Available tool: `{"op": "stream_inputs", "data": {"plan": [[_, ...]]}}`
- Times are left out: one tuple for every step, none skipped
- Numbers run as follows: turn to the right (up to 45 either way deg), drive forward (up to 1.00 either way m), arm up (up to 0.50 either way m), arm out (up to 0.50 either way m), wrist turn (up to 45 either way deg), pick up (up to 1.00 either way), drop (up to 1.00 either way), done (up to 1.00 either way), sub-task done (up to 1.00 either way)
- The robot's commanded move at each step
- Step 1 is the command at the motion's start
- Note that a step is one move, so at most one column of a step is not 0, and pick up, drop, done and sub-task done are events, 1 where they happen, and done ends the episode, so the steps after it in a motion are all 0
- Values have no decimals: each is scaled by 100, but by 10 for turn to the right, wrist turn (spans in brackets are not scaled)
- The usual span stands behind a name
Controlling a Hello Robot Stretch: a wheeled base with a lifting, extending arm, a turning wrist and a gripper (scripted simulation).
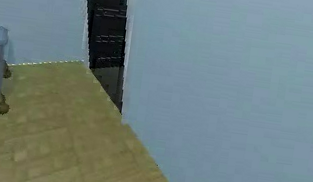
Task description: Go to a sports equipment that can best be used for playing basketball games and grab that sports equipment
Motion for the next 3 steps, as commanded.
{"op": "stream_inputs", "data": {"plan": [[-330, 0, 0, 0, 0, 0, 0, 0, 0], [0, 5, 0, 0, 0, 0, 0, 0, 0], [90, 0, 0, 0, 0, 0, 0, 0, 0]]}}
